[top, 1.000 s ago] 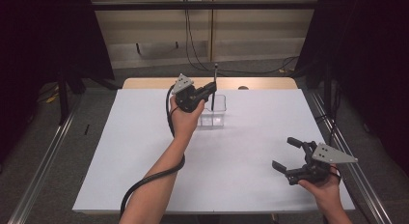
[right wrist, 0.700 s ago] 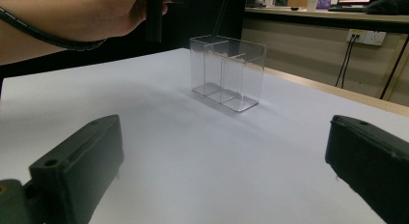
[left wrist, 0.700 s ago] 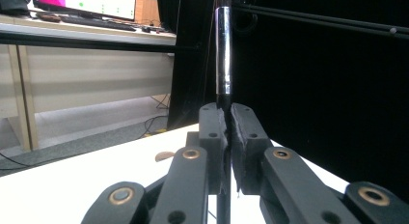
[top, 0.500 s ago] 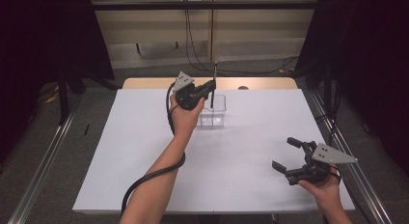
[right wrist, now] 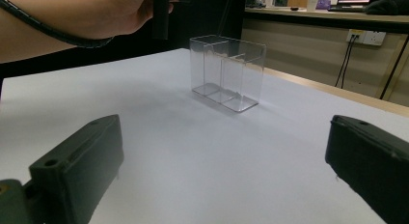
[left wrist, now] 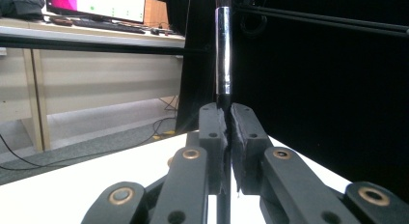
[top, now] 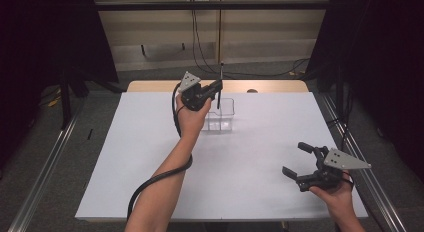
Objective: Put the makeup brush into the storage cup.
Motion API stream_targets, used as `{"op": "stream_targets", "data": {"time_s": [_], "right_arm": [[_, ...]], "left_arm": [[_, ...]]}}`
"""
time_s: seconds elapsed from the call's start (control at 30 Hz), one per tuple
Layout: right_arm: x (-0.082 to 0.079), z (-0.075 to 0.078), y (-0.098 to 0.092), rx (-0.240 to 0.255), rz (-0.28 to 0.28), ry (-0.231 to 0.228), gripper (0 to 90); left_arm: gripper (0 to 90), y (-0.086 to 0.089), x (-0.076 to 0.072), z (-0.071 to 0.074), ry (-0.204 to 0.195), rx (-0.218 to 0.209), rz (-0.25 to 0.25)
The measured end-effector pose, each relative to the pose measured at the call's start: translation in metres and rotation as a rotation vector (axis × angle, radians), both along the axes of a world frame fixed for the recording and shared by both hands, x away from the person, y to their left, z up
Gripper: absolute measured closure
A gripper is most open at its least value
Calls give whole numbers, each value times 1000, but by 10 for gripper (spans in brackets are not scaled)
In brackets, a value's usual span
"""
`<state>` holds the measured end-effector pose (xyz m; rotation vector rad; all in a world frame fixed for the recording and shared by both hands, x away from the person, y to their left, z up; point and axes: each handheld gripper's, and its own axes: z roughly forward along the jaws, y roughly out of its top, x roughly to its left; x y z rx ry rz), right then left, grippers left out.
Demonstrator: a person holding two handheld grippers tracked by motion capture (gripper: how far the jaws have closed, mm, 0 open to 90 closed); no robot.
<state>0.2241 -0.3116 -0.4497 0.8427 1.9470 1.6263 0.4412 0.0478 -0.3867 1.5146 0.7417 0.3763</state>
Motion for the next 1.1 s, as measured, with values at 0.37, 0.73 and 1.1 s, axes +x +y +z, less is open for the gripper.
{"op": "stream_targets", "data": {"time_s": [0.37, 0.73, 1.1], "right_arm": [[0, 0, 0, -1, 0, -3, 0], [-1, 0, 1, -2, 2, -5, 0], [-1, 0, 1, -1, 3, -5, 0]], "left_arm": [[842, -1, 6, 1, -8, 14, 13], [842, -2, 10, -2, -12, 14, 33], [842, 0, 12, -6, -11, 21, 59]]}}
